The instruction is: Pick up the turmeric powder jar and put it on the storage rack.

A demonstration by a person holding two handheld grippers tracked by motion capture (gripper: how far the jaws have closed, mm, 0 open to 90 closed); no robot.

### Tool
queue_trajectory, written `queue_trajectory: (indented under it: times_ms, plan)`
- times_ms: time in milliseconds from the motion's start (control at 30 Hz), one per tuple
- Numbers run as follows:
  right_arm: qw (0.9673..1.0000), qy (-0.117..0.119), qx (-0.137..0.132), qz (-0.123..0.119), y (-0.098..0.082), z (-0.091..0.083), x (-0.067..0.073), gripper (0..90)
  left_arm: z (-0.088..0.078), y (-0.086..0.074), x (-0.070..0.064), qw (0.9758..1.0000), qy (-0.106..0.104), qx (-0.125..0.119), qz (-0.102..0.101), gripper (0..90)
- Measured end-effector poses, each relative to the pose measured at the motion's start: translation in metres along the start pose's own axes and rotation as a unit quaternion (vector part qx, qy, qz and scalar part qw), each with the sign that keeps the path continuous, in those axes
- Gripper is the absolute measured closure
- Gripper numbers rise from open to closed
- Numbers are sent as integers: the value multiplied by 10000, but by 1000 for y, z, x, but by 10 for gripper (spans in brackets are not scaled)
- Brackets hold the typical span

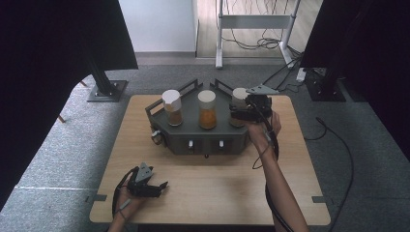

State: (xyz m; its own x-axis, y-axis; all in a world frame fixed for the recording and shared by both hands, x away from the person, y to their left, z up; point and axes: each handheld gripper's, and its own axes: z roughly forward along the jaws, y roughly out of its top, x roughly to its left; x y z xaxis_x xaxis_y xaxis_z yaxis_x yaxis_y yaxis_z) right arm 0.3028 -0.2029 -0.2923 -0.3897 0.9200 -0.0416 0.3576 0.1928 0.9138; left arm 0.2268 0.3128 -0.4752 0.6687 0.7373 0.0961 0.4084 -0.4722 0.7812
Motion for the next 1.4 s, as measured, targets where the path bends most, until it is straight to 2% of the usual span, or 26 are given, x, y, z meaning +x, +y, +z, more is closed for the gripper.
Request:
queue_trajectory:
  times_ms: [767,1400]
  plan:
    - [9998,90,-84,-137,-24,-46,-7,117,0,0,-1,10000,25,10,14,136]
    - [9995,171,-73,-249,-61,-85,-11,121,1,1,-3,10000,50,34,42,136]
